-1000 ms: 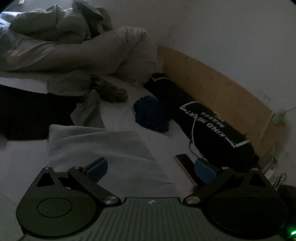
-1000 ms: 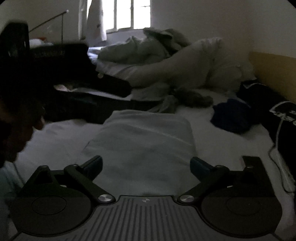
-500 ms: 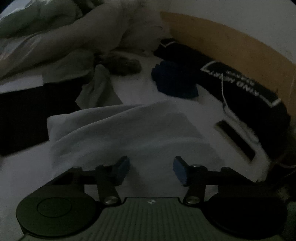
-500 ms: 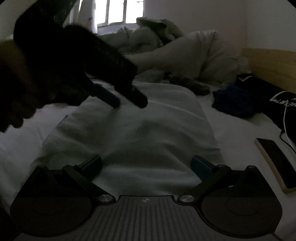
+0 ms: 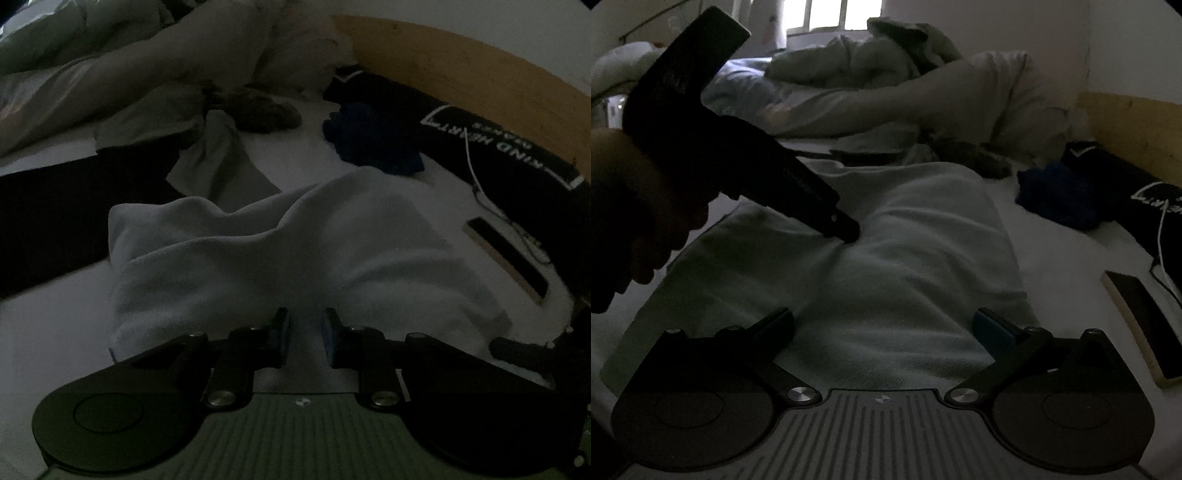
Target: Fold clothes
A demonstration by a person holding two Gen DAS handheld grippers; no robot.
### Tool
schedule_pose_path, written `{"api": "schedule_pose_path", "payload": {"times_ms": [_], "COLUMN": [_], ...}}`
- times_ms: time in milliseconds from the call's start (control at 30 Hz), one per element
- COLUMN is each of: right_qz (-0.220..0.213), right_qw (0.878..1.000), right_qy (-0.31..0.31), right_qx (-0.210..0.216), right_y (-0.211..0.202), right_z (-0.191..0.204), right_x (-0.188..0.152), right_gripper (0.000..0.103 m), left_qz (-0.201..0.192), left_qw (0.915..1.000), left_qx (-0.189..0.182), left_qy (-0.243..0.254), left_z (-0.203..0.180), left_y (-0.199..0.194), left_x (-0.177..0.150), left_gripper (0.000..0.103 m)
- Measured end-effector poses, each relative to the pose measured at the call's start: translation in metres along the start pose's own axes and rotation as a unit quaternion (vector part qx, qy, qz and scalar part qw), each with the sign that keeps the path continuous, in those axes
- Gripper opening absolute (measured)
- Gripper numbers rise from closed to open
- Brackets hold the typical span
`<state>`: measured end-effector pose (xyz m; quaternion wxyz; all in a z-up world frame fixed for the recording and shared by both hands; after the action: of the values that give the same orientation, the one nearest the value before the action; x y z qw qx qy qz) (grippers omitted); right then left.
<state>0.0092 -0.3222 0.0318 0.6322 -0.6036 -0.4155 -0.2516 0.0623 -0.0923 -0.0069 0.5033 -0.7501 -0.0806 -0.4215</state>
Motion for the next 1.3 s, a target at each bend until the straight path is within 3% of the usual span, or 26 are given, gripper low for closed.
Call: {"api": "schedule_pose_path", "payload": {"times_ms": [233,400,467,500,533,667,700,733,767,900,1000,1100,1300], "right_qz": [0.021,-0.006,-0.011,-0.010,-0.010,-0.006,-0.002,0.002,0.005,0.025,0.043,0.046,0.048], "right_qw": [0.999,0.999,0.999,0.999,0.999,0.997,0.996,0.995,0.994,0.989,0.981,0.982,0.980], "right_qy": [0.025,0.023,0.026,0.030,0.036,0.064,0.071,0.080,0.089,0.136,0.178,0.172,0.178], "right_qx": [0.031,0.029,0.030,0.032,0.035,0.050,0.052,0.055,0.057,0.053,0.065,0.065,0.072], "right_y": [0.010,0.004,0.002,0.001,-0.001,-0.006,-0.006,-0.006,-0.005,0.001,0.008,0.010,0.013], "right_z": [-0.013,-0.012,-0.013,-0.014,-0.015,-0.024,-0.027,-0.030,-0.034,-0.053,-0.068,-0.067,-0.070], "right_x": [0.002,-0.002,-0.001,0.000,0.001,0.002,0.003,0.004,0.004,0.002,-0.003,-0.004,-0.003], "right_gripper": [0.103,0.103,0.103,0.103,0.103,0.103,0.103,0.103,0.103,0.103,0.103,0.103,0.103], "left_qz": [0.001,-0.015,-0.021,-0.027,-0.034,-0.051,-0.054,-0.053,-0.046,-0.027,-0.009,0.008,0.005], "left_qw": [1.0000,0.9985,0.9965,0.9951,0.9932,0.9814,0.9774,0.9738,0.9713,0.9619,0.9571,0.9499,0.9282], "left_qx": [-0.005,-0.014,-0.014,-0.012,-0.010,-0.021,-0.028,-0.029,-0.024,-0.035,-0.064,-0.115,-0.166], "left_qy": [-0.008,-0.051,-0.080,-0.095,-0.111,-0.184,-0.202,-0.219,-0.232,-0.270,-0.282,-0.291,-0.333], "left_z": [0.006,0.015,0.022,0.027,0.034,0.062,0.067,0.072,0.075,0.081,0.075,0.062,0.064], "left_y": [0.007,-0.013,-0.030,-0.040,-0.050,-0.081,-0.086,-0.090,-0.092,-0.090,-0.081,-0.069,-0.050], "left_x": [-0.001,-0.004,-0.006,-0.008,-0.011,-0.029,-0.036,-0.042,-0.048,-0.073,-0.083,-0.086,-0.087], "left_gripper": [0.021,0.022,0.027,0.037,0.044,0.049,0.054,0.075,0.082,0.083,0.083,0.086,0.096]}}
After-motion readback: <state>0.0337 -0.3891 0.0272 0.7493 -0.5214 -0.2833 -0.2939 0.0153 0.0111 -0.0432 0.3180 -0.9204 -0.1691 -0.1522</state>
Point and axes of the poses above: each gripper's, at about its wrist camera, not at the fingertips, and y roughly the way its jaws point, z to its left, x to its top, the point moved 5 cm from there along y, roughly the way its jaws point, and after that the axes turned 1 degree about y, right-handed, at the moved point
